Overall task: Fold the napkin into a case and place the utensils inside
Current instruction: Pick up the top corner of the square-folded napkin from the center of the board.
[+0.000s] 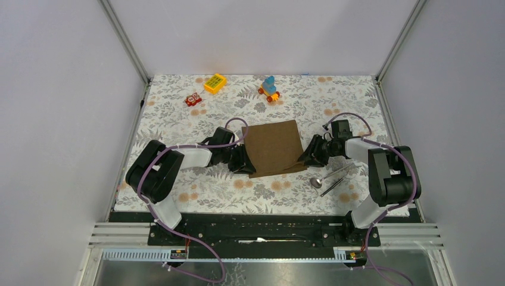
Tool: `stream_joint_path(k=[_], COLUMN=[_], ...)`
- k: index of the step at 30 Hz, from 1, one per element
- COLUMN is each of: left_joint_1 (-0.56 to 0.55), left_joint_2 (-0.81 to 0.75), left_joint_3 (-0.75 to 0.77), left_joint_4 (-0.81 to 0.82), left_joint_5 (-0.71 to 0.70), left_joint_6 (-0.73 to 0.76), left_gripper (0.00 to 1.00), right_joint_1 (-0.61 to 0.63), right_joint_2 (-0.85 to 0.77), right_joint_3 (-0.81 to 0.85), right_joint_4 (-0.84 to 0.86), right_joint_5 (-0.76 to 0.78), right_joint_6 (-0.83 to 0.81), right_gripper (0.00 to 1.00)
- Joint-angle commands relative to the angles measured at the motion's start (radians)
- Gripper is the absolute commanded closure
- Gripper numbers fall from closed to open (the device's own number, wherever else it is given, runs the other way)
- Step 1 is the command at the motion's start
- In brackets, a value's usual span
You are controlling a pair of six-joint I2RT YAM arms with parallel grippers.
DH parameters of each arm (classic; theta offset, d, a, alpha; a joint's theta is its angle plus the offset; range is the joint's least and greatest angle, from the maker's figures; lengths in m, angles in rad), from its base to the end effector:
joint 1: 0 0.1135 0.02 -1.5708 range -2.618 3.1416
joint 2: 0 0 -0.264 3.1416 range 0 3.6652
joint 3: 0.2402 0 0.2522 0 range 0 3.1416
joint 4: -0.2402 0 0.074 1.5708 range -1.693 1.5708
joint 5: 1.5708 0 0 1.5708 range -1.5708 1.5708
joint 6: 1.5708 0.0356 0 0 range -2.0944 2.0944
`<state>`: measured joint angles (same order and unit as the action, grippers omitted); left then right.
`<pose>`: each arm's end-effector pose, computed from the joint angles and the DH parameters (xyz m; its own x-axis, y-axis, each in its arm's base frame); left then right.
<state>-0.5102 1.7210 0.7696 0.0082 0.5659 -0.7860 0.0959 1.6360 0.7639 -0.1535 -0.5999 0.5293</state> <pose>0.2627 -0.1689 0.1257 -0.9852 -0.1330 -0.1079 -0.0143 0.6916 -0.7222 0.2910 0.0482 0.1396 -0.9217 0.3300 -0.2039 0.1100 0.7263 0.6785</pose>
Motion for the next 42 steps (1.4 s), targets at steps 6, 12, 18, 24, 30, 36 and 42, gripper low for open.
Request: stream_joint_path(k=[6,12,18,24,30,36,42], left_joint_1=[-0.013,-0.014,-0.014,-0.014,-0.014,-0.014,-0.015], left_joint_2=[-0.033,-0.032,-0.033,-0.034,-0.034,-0.035,-0.042], left_joint_3=[-0.012,-0.012,-0.015,-0.012,-0.01,-0.009,-0.01], left_joint_4=[0.013,0.013,0.013,0.013,0.013,0.013,0.009], left_joint_5=[-0.012,-0.012,-0.012,-0.012,-0.008,-0.008,-0.009], left_joint_6=[0.005,0.005,0.008,0.006,0.007,0.006,0.006], left_gripper=[0.7,0.7,0.7,0.7,0.7,0.7,0.7], right_joint_1=[-0.005,-0.005,-0.005,-0.006,-0.006,-0.006,-0.005], right_joint_2=[-0.019,-0.02,-0.031,-0.021,-0.055,-0.086,-0.088], right_joint_3=[-0.02,-0.022,-0.021,-0.034,-0.063,-0.091,-0.08], right_joint_4=[0.029,0.064,0.121,0.135,0.14,0.127,0.104], right_joint_5=[0.058,0.034,-0.024,-0.014,-0.008,-0.006,0.026], right_joint_6=[0.058,0.078,0.103,0.119,0.123,0.122,0.102], right_gripper=[0.49,0.53,0.56,0.54,0.57,0.61,0.69])
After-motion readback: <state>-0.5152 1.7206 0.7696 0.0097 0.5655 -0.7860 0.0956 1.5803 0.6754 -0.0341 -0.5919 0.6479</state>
